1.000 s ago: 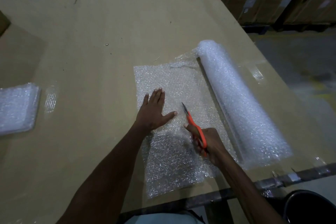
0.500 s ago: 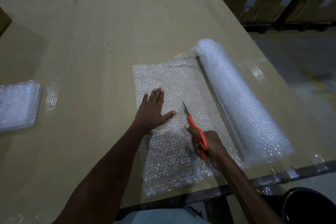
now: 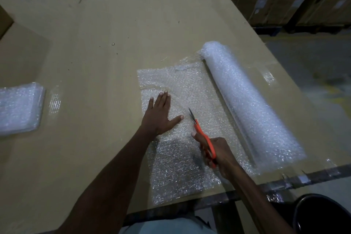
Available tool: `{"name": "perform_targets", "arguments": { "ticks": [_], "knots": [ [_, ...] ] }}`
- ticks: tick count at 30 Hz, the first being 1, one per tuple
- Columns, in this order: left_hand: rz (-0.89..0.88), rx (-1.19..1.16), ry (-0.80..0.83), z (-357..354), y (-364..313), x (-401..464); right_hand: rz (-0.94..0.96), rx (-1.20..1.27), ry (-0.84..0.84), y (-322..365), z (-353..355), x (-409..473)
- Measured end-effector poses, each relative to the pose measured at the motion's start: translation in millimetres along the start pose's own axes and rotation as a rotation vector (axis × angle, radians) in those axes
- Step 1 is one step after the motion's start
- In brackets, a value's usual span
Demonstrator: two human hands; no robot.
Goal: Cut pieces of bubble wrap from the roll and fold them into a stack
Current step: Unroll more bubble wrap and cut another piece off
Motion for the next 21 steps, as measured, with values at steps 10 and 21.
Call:
{"name": "perform_targets", "arguments": {
  "ticks": [10, 21],
  "knots": [
    [0.008, -0.011, -0.006, -1, 0, -5, -0.052, -0.029, 0.005, -1, 0, -6],
    [0.020, 0.003, 0.001, -5, 3, -8, -0.030, -0.010, -0.001, -8, 2, -5]
  ]
}}
Point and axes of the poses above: each hand's wrist, its own x-axis towards the middle knuckle, its own z-axis out of the back of the hand, y = z × x, the point moved 7 cm from there along x, towards the middle knuckle, and after that the axes turned 12 degrees about y, right-handed, at the moved point
